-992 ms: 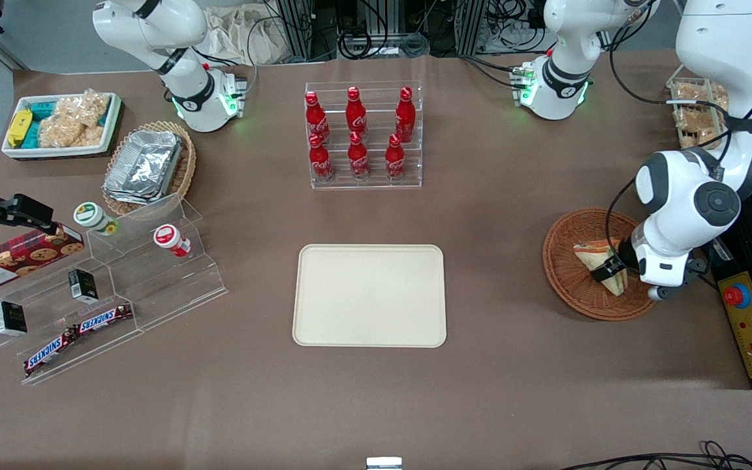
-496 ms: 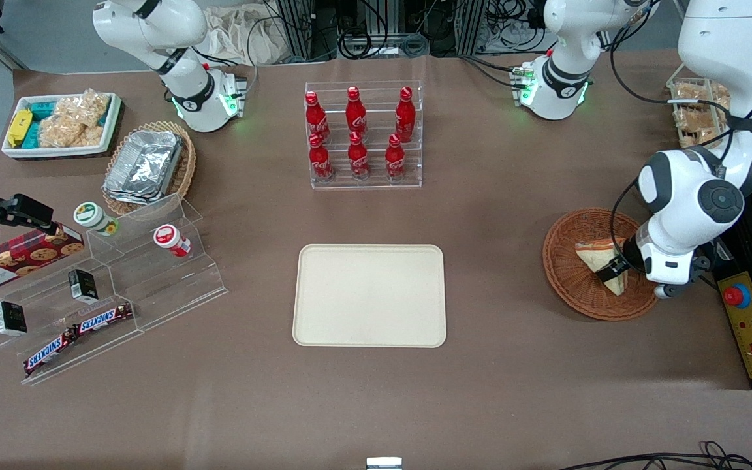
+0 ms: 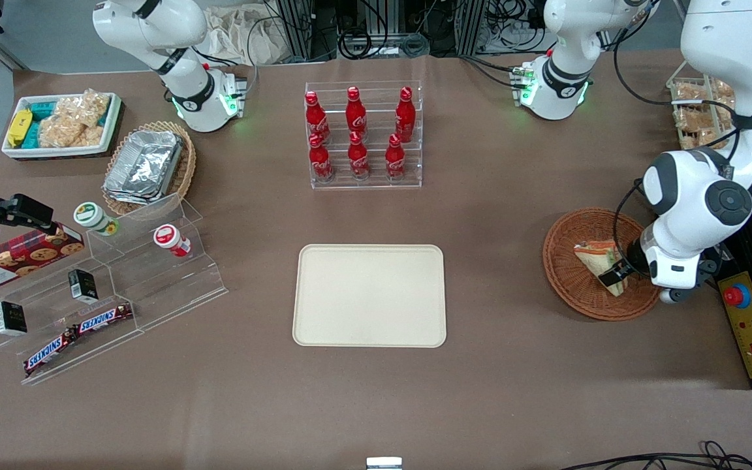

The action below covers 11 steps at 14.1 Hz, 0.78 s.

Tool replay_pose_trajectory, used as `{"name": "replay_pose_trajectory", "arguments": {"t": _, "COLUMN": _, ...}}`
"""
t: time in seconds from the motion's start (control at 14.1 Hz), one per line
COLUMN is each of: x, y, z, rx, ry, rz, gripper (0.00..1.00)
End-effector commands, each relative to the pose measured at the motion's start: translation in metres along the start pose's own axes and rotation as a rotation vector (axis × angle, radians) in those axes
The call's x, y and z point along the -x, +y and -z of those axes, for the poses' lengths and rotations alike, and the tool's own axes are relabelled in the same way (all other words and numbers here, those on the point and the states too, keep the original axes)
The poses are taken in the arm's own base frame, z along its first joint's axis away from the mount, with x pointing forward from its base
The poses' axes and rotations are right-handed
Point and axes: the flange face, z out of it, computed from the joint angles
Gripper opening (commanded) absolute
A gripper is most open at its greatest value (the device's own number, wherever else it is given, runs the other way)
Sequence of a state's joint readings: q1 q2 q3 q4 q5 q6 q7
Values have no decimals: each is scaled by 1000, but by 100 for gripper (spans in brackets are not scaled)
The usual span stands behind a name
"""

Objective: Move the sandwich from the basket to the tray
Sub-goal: 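Close the left gripper on the sandwich's wrapped edge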

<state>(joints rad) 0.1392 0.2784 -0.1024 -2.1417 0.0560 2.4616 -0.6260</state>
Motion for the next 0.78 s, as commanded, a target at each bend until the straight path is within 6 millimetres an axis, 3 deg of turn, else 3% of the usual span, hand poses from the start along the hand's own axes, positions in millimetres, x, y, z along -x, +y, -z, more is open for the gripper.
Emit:
{"name": "replay_pose_trajectory", "arguments": {"t": 0.0, "x": 10, "y": -11, "z": -10, "rx": -15, "ry": -12, "rz": 21, "gripper": 98}}
{"name": "replay_pose_trajectory", "arguments": {"t": 0.21, "x": 11, "y": -13, "z": -17, "rx": -20, "ry": -18, "rz": 21, "gripper": 96}}
{"name": "replay_pose_trajectory", "arguments": {"t": 0.28, "x": 11, "y": -13, "z": -17, "rx": -20, "ry": -18, "rz": 21, "gripper": 90}}
{"name": "replay_pose_trajectory", "arguments": {"t": 0.35, "x": 11, "y": -12, "z": -17, "rx": -19, "ry": -19, "rz": 24, "gripper": 77}}
{"name": "replay_pose_trajectory", "arguments": {"t": 0.5, "x": 10, "y": -11, "z": -12, "rx": -19, "ry": -17, "rz": 23, "gripper": 39}}
{"name": "replay_pose_trajectory", "arguments": {"t": 0.64, "x": 13, "y": -10, "z": -2, "rx": -34, "ry": -32, "rz": 17, "gripper": 8}}
{"name": "replay_pose_trajectory", "arguments": {"t": 0.71, "x": 14, "y": -8, "z": 5, "rx": -41, "ry": -39, "rz": 15, "gripper": 0}}
